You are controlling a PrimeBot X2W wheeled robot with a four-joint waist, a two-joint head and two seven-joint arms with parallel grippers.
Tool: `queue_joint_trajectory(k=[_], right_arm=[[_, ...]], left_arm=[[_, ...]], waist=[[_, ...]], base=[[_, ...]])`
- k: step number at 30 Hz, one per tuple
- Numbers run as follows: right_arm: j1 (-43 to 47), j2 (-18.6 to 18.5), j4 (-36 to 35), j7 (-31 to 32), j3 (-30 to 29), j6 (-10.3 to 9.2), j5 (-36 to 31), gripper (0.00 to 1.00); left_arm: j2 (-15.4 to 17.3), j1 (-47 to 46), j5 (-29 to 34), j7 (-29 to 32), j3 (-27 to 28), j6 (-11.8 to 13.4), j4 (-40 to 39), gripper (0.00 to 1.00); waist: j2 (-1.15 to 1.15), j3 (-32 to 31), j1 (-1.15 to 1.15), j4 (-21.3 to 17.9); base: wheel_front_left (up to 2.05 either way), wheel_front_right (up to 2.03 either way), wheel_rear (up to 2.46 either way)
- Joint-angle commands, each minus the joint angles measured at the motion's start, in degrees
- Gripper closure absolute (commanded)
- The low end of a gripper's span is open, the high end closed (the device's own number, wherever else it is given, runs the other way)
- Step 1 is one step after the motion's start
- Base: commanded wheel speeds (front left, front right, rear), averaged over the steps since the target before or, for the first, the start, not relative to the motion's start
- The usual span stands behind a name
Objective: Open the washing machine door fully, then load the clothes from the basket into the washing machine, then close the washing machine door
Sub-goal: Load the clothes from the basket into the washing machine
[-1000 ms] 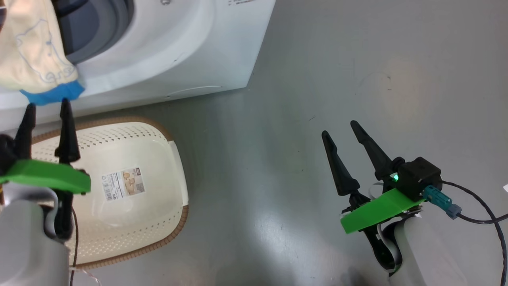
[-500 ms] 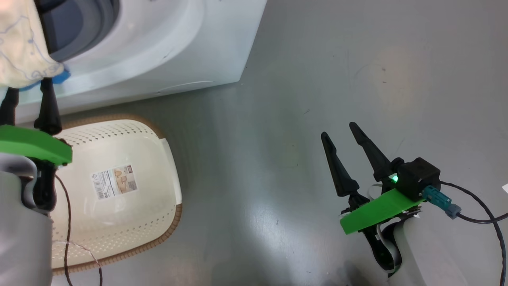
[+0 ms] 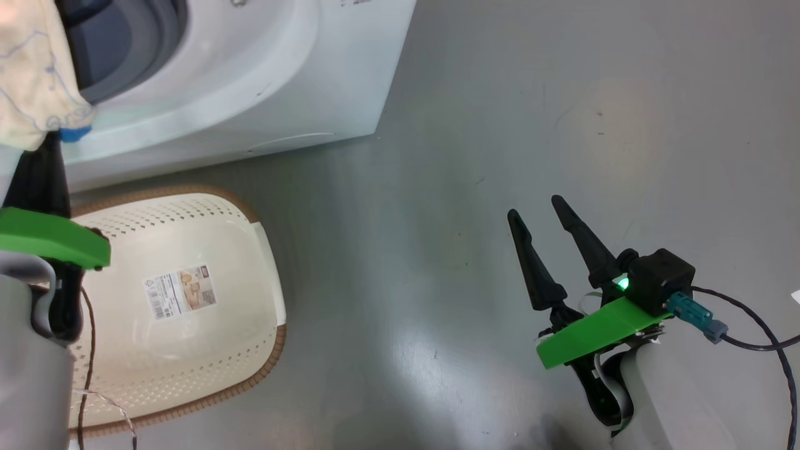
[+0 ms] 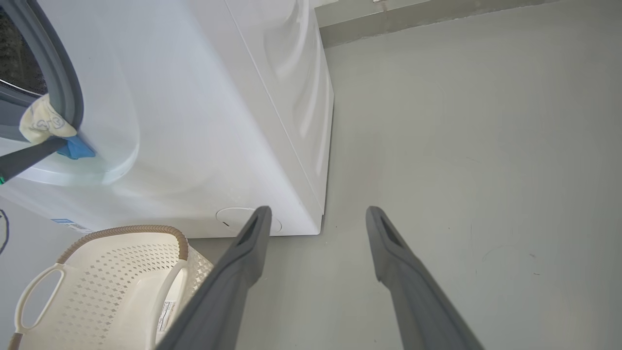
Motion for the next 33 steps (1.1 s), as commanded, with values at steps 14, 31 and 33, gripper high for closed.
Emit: queue_joint_trajectory(k=[14, 31, 33], right_arm=[[1.13, 0.37, 0.57, -0.28, 1.95, 0.17, 0.82, 0.00], [0.57, 0.37, -0.50, -0.28, 2.50, 0.17, 1.47, 0.00], [0.52, 0.37, -0.67, -0.28, 2.66, 0.17, 1.73, 0.00]], left_arm=[[5.29, 2.83, 2.81, -0.88, 2.29, 2.85, -14.89, 1.00], [9.93, -15.10, 4.62, 1.96, 0.97, 2.16, -11.66, 1.00], [10.01, -17.53, 5.03, 1.78, 0.40, 1.95, -10.27, 1.00]], waist=[[0.00, -2.65, 0.00, 1.43], [0.00, 1.91, 0.00, -0.69], [0.00, 2.56, 0.00, -0.88]], base=[[0.00, 0.00, 0.00], [0.00, 0.00, 0.00], [0.00, 0.00, 0.00]])
